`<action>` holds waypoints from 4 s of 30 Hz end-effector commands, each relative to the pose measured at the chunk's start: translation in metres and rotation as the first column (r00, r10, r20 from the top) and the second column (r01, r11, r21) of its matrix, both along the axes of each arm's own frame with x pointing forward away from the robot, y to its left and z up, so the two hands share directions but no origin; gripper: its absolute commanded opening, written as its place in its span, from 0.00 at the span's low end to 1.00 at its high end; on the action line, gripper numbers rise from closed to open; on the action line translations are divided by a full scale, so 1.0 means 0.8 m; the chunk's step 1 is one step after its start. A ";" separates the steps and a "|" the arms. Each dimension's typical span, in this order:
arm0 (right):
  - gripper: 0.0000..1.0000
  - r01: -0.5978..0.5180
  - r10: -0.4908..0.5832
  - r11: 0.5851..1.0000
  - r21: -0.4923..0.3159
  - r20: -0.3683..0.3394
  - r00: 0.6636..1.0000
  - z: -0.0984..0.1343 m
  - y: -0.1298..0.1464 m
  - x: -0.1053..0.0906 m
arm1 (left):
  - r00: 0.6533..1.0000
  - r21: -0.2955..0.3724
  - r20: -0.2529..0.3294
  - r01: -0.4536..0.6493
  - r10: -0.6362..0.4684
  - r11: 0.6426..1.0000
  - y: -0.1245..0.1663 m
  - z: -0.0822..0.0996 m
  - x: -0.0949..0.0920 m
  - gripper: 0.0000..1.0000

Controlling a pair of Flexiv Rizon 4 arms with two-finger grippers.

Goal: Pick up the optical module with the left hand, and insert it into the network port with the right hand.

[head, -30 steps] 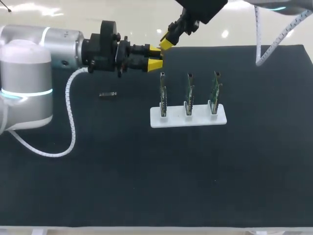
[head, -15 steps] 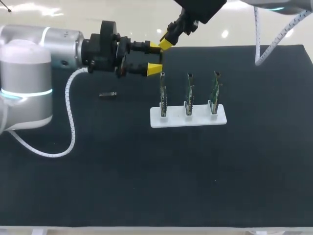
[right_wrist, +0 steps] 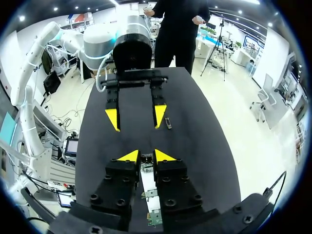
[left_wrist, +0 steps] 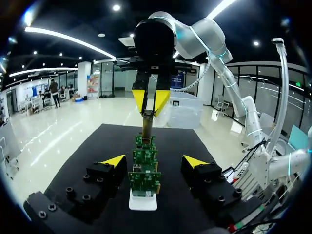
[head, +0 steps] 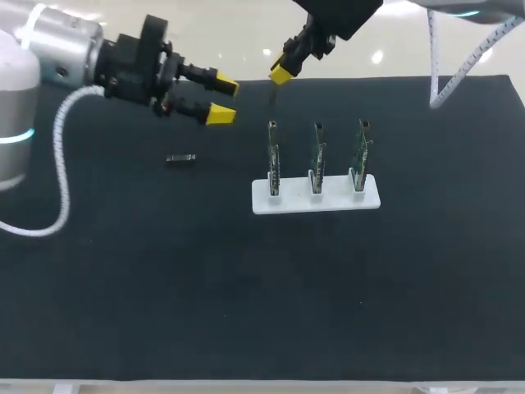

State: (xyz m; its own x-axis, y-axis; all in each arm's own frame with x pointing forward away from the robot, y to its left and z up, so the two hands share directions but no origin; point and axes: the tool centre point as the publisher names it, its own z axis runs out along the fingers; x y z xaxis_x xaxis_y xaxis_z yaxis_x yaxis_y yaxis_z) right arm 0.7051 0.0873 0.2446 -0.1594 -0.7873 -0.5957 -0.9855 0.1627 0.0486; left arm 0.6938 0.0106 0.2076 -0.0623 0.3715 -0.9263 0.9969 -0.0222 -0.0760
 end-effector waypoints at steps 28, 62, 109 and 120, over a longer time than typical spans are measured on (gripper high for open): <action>0.00 -0.042 0.042 0.998 -0.044 -0.001 0.999 -0.011 -0.005 0.015 | 0.999 0.222 0.007 0.036 -0.039 0.974 0.072 0.024 0.010 1.00; 0.00 -0.168 0.162 0.972 -0.162 -0.052 0.985 -0.061 -0.077 0.024 | 0.999 0.222 0.007 0.036 -0.039 0.974 0.072 0.024 0.010 1.00; 0.00 -0.187 0.183 0.972 -0.141 -0.044 0.982 -0.073 -0.088 0.028 | 0.999 0.222 0.007 0.036 -0.039 0.974 0.072 0.024 0.010 1.00; 0.00 -0.184 0.180 0.974 -0.133 -0.042 0.983 -0.078 -0.088 0.027 | 0.999 0.222 0.007 0.036 -0.039 0.974 0.072 0.024 0.010 1.00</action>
State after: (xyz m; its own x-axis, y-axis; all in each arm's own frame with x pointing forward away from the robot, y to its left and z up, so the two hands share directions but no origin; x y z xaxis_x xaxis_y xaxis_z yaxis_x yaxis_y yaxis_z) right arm 0.7272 0.0178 0.1843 -0.0224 -0.8792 -0.4759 -0.9975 -0.0121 0.0693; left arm 0.7009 0.0686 0.2270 -0.0338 0.5672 -0.8229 0.9966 -0.0429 -0.0705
